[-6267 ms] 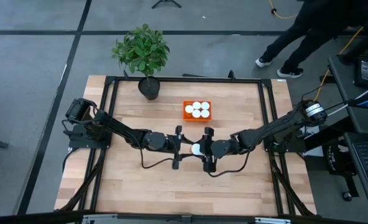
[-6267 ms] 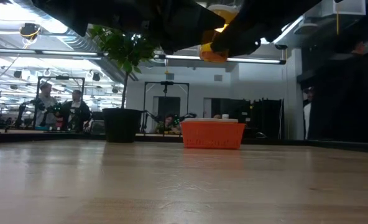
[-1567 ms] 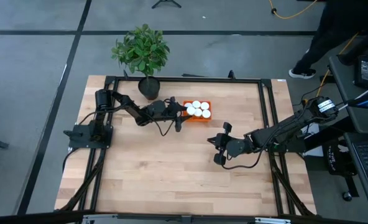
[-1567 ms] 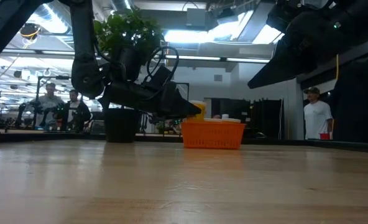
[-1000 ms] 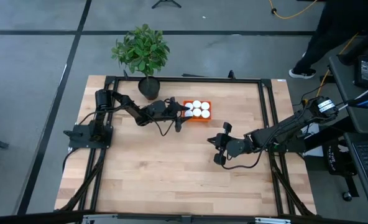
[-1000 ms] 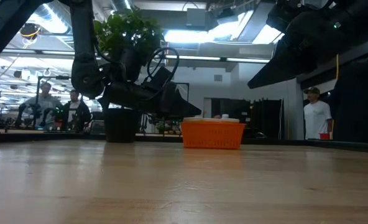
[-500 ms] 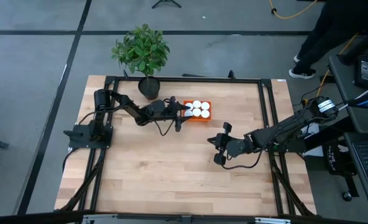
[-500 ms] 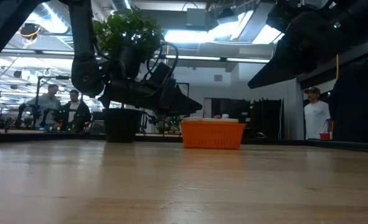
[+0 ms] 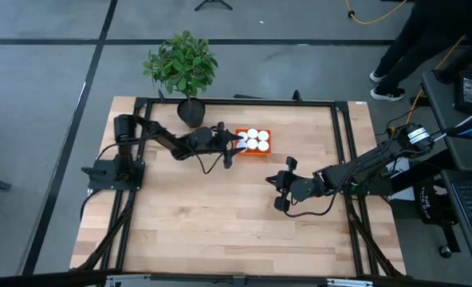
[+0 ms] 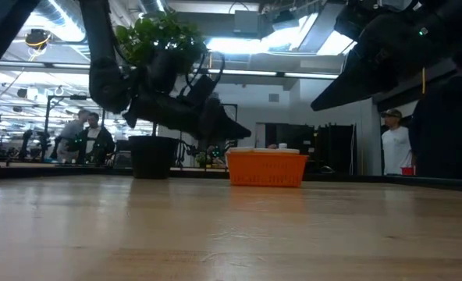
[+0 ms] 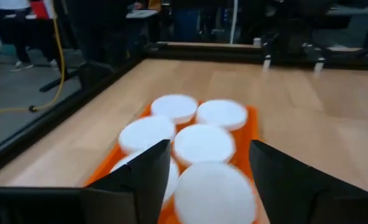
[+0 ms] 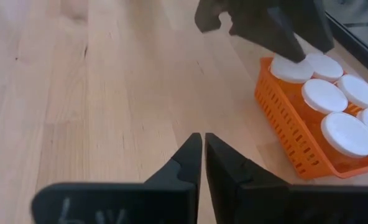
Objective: Pick and place pill bottles into a basket
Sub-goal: Return to Home Position
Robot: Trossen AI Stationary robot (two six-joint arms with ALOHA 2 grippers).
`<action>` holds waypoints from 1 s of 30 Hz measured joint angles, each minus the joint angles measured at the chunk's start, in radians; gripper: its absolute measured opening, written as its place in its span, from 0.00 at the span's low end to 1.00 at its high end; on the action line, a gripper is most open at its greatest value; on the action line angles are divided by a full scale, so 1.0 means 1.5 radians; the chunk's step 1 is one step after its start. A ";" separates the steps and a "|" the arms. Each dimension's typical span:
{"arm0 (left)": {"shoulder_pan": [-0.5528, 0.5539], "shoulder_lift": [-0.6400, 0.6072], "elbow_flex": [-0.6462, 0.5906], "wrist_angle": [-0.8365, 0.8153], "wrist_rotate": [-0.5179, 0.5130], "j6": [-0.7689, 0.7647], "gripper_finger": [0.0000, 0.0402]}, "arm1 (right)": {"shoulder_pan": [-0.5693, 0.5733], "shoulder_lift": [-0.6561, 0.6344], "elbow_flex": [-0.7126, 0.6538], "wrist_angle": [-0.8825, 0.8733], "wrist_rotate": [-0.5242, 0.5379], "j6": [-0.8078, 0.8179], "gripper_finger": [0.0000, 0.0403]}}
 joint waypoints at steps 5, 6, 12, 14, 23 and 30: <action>-0.012 -0.105 0.000 -0.122 0.010 0.037 0.43 | 0.000 -0.002 0.000 0.013 -0.030 -0.015 0.02; -0.015 -0.134 0.000 -0.164 0.009 0.043 0.40 | 0.000 -0.005 0.000 0.018 -0.039 -0.019 0.02; -0.045 -0.299 0.000 -0.368 0.006 0.066 0.23 | 0.000 -0.074 0.001 0.036 -0.051 -0.055 0.02; -0.060 -0.347 0.000 -0.415 -0.002 0.074 0.16 | 0.000 -0.106 0.001 0.036 -0.051 -0.060 0.01; -0.146 -0.528 0.000 -0.565 -0.041 0.090 0.01 | 0.000 -0.238 0.001 -0.052 -0.085 -0.037 0.00; -0.260 -0.626 -0.012 -0.674 -0.118 0.077 0.01 | 0.000 -0.282 0.001 -0.066 -0.157 -0.119 0.01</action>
